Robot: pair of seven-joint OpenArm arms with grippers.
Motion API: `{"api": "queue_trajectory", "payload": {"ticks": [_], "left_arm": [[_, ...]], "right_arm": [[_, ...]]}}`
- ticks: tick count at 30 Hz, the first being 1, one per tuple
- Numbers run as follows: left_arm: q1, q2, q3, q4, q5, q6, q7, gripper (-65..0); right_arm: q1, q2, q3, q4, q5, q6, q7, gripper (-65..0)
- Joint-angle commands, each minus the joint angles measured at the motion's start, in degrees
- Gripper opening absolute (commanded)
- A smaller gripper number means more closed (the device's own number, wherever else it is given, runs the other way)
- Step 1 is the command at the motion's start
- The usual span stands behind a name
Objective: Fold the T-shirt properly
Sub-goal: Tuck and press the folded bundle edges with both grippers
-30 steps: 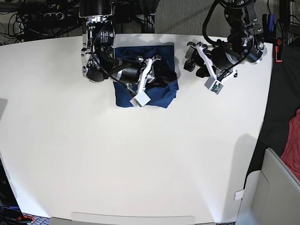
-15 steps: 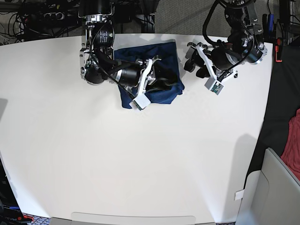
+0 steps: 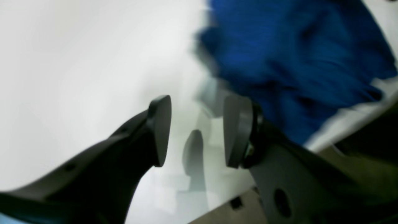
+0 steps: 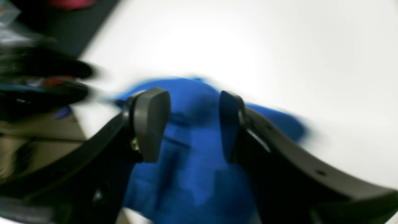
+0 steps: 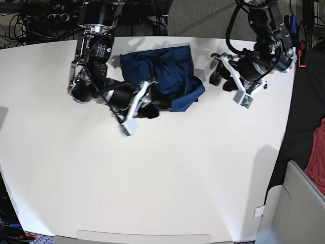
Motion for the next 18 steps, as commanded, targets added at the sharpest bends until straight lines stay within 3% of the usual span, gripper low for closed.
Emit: {"api": "queue_trajectory", "payload": {"ticks": [1, 6, 12, 18], "left_arm": [[-0.5, -0.1, 0.2, 1.7, -4.2, -1.0, -0.6, -39.6], [-0.5, 0.1, 1.3, 1.5, -14.8, -1.1, -0.6, -39.6], [0.0, 0.1, 7.9, 0.8, -15.2, -0.9, -0.6, -39.6], [0.8, 0.7, 8.6, -1.9, -15.1, -0.8, -0.6, -39.6]], "right_arm": [[1.5, 0.5, 1.2, 1.0, 1.8, 0.4, 2.4, -35.9], [2.2, 5.4, 6.3, 1.0, -0.7, 0.4, 4.1, -35.9], [1.3, 8.5, 6.9, 1.2, -0.9, 0.4, 4.1, -35.9], [1.5, 8.1, 5.9, 1.0, -1.9, 0.4, 4.1, -35.9]]}}
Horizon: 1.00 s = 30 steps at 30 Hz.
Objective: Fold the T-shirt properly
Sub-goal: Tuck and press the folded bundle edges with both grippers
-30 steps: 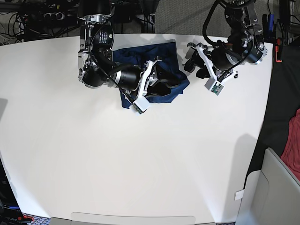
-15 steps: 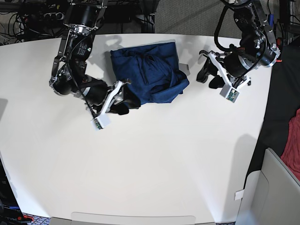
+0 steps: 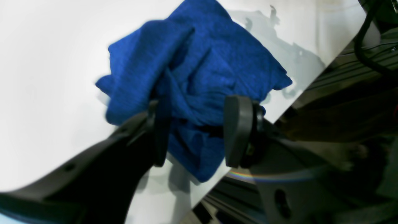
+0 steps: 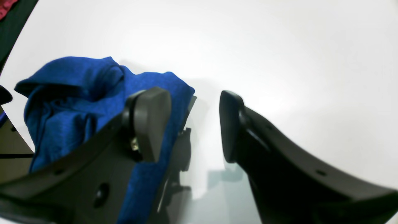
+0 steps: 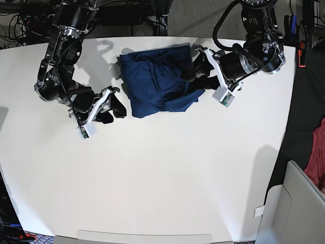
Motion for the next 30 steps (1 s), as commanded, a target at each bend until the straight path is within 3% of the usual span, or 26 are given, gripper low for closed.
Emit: {"api": "queue_trajectory", "payload": {"ticks": [1, 5, 11, 14, 20, 24, 30], "left_arm": [[-0.1, 0.0, 0.0, 0.0, -1.1, 0.0, -0.3, -39.6], [0.3, 0.0, 0.2, -2.0, -1.1, 0.0, 0.2, -39.7], [2.9, 0.1, 0.7, -2.1, -1.2, 0.0, 0.2, -39.7], [3.0, -0.1, 4.3, -2.8, -1.1, 0.0, 0.1, -39.7], [3.0, 0.1, 5.5, -3.0, -1.1, 0.0, -0.1, -39.7], [3.0, -0.2, 7.6, -3.2, -1.1, 0.0, 0.2, -39.7], [3.0, -3.9, 14.3, -3.9, -1.1, 0.0, 0.2, -44.1]], "right_arm": [[1.7, -0.1, -1.4, 0.9, -0.2, 0.3, 1.5, -35.9], [4.9, -0.6, -7.1, 0.9, -10.6, 0.3, 3.9, -36.0], [9.4, -5.2, -15.2, -1.2, -26.2, 0.3, 8.8, -36.0], [11.2, -7.4, -18.4, -5.9, -32.0, 0.3, 11.7, -36.0], [12.5, -8.5, -23.2, -10.9, -37.3, 0.3, 17.6, -36.0], [12.6, -8.6, -25.8, -13.8, -40.3, 0.3, 18.8, -36.0], [12.1, -8.3, -26.3, -15.1, -42.1, 0.3, 18.8, -37.8]]}}
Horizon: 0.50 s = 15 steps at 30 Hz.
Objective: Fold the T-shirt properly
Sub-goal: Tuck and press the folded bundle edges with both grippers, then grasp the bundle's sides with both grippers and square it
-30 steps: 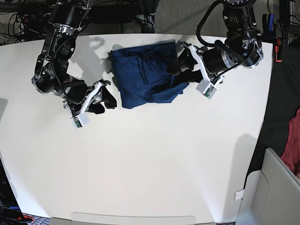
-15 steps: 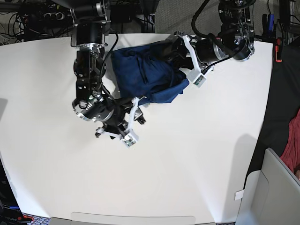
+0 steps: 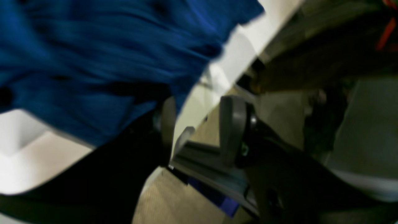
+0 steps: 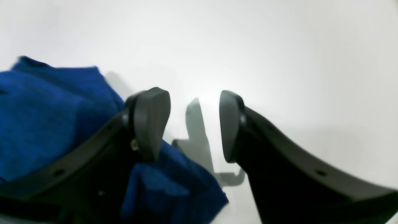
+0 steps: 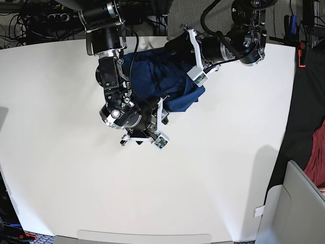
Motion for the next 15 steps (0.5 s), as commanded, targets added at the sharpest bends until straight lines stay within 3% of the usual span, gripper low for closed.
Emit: {"api": "queue_trajectory", "payload": {"ticks": [1, 7, 15], "left_arm": [[-0.2, -0.6, 1.2, 0.8, -1.2, -0.2, 0.0, -44.8], [-1.1, -1.5, 6.7, -8.8, -1.2, -0.2, -0.5, -49.2], [-6.2, -3.3, 6.5, -16.4, -1.2, -0.2, -5.3, -51.3]], "right_arm": [[1.5, -0.5, 0.0, 0.9, 0.6, 0.1, 1.3, -39.6], [1.4, -0.3, 0.0, -0.9, 0.6, 0.1, 0.8, -55.6], [-1.4, -0.2, -0.1, -0.3, 0.7, 0.1, 0.6, -57.2]]}}
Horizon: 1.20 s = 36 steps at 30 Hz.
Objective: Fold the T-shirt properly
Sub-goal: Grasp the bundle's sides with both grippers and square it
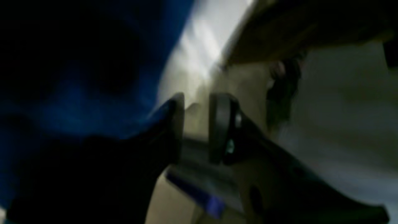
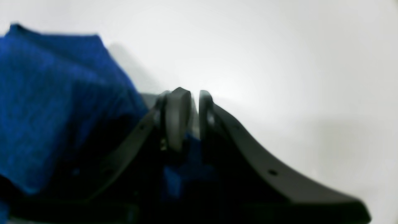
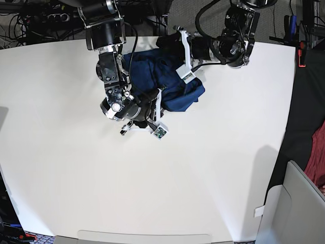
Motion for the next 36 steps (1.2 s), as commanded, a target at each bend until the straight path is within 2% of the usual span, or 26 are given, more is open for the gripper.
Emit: {"api": "queue_trajectory", "payload": {"ticks": [1, 4, 9, 12, 19, 22, 28, 30, 32, 36], "left_arm": [[-1.2, -1.0, -0.6, 0.6, 1.4, 0.1, 0.2, -51.3], [-2.6, -1.9, -2.1, 0.6, 1.5, 0.1, 0.2, -51.3], [-4.5, -2.1, -5.3, 0.6, 1.5, 0.1, 0.2, -51.3], [-5.1, -2.1, -7.1, -1.0, 1.5, 0.1, 0.2, -51.3], [-10.9, -2.1, -7.1, -7.4, 1.5, 0.1, -2.2, -51.3], [-11.8, -2.1, -7.1, -7.4, 1.5, 0.1, -3.9, -51.3], [-12.7, -2.4, -7.2, -5.7, 1.4, 0.1, -3.8, -51.4], [-12.1, -4.1, -8.6, -2.9, 1.1, 0.1, -3.8, -51.4], [-9.8, -4.5, -10.8, 0.2, 1.1, 0.1, -3.8, -51.4], [-6.6, -4.6, -15.1, 7.1, 1.1, 0.1, -3.6, -51.4]], "right_arm": [[0.4, 0.0, 0.0, 2.1, 0.6, 0.1, 0.8, -57.2], [-2.3, 2.1, 0.0, 5.6, 0.9, 0.1, 0.8, -57.2], [-5.5, 5.1, 0.0, 11.8, 0.9, 0.1, -3.5, -57.2], [-8.2, 6.8, 0.0, 16.2, 1.0, 0.1, -4.0, -57.2], [-15.5, 8.7, 0.0, 25.3, 1.1, 0.1, -7.3, -57.2], [-18.4, 8.9, 0.0, 29.2, 1.4, 0.1, -7.8, -57.2], [-20.5, 12.0, 0.7, 32.5, 1.8, 0.1, -7.2, -57.2], [-20.6, 12.5, 2.5, 33.9, 2.0, 0.1, -7.2, -57.2], [-21.0, 12.4, 4.3, 34.7, 3.6, 0.1, -7.2, -57.2], [-20.9, 12.7, 8.7, 34.9, 11.3, 0.1, -7.6, -57.2]]}}
